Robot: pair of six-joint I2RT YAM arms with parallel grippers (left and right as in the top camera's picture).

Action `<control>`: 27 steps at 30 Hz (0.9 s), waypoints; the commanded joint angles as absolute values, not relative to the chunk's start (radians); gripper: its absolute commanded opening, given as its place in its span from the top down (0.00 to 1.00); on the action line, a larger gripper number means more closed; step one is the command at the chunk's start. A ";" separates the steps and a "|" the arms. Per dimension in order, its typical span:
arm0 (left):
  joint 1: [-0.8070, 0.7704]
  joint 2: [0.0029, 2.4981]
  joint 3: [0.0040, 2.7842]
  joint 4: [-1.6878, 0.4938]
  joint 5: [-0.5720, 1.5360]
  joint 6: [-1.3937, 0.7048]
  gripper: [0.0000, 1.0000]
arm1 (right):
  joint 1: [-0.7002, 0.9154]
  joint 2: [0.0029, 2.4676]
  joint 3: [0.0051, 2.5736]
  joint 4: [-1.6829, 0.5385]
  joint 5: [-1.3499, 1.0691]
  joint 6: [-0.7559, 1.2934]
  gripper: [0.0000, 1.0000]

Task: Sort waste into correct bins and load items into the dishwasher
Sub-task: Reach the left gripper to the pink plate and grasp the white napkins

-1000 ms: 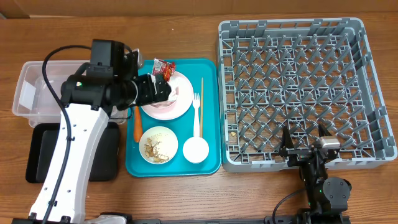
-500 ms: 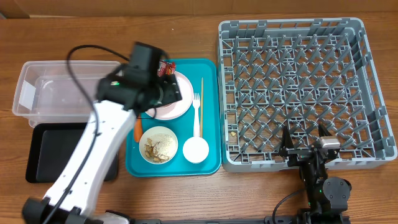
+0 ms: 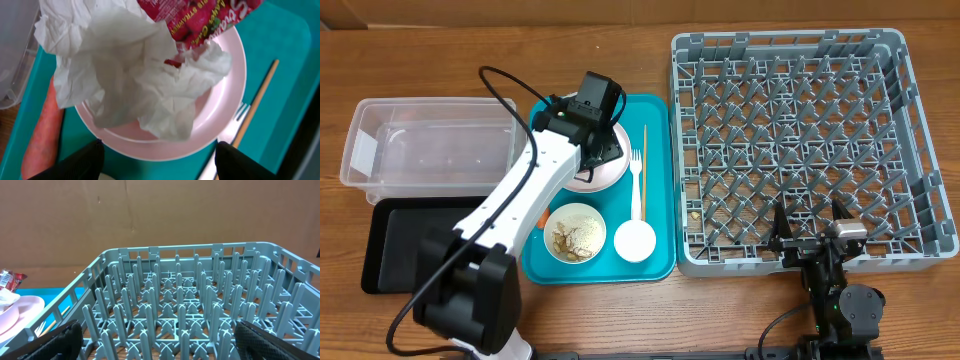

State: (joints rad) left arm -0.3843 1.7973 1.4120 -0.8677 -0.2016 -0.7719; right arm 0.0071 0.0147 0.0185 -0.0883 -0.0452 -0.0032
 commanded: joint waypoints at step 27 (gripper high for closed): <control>-0.378 1.893 1.409 -0.737 -0.351 -0.781 0.60 | 0.004 0.003 0.008 -0.081 -0.046 0.001 0.00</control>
State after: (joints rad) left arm -0.3840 1.8832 1.4120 -0.7395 -0.3264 -0.7780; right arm 0.0071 0.0147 0.0185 -0.0887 -0.0452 -0.0036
